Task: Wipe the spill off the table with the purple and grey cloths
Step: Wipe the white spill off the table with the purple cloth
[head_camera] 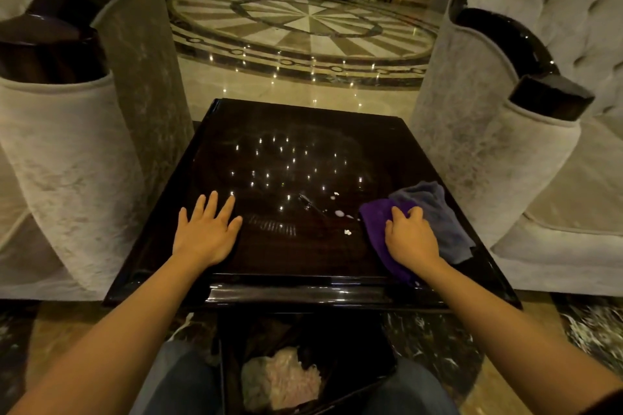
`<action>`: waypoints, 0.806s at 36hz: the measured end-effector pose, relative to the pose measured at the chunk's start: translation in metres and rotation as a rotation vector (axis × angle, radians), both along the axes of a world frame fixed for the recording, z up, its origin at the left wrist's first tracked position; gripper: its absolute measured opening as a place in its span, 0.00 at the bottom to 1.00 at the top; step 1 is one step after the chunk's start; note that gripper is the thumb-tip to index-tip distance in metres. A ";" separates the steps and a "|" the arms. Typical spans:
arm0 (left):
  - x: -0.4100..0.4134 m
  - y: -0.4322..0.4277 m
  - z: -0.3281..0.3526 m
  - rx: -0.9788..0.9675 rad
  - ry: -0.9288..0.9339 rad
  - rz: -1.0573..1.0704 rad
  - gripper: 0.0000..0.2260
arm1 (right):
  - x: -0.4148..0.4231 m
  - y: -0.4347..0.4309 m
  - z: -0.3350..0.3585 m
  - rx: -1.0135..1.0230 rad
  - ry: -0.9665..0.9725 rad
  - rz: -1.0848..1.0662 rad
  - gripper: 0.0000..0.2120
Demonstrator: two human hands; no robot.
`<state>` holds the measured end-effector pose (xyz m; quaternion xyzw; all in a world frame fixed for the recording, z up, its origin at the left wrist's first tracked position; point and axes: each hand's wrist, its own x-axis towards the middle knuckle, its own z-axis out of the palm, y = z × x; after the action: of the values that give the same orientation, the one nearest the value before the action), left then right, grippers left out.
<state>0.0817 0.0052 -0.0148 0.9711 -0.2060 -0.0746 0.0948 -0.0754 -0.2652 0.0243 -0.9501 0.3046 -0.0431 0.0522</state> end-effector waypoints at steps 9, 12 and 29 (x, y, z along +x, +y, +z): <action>-0.013 -0.002 0.003 0.003 0.000 -0.015 0.24 | 0.045 -0.013 0.000 0.128 -0.049 0.017 0.17; -0.020 -0.002 0.003 0.014 -0.002 -0.024 0.24 | 0.056 -0.019 -0.003 0.175 -0.042 0.032 0.18; -0.035 -0.009 0.008 -0.002 -0.028 -0.058 0.24 | 0.073 -0.008 -0.010 0.156 -0.025 0.208 0.17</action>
<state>0.0471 -0.0035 -0.0072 0.9655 -0.2357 -0.0633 0.0908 -0.0023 -0.2736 0.0144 -0.9690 0.2063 -0.0254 0.1339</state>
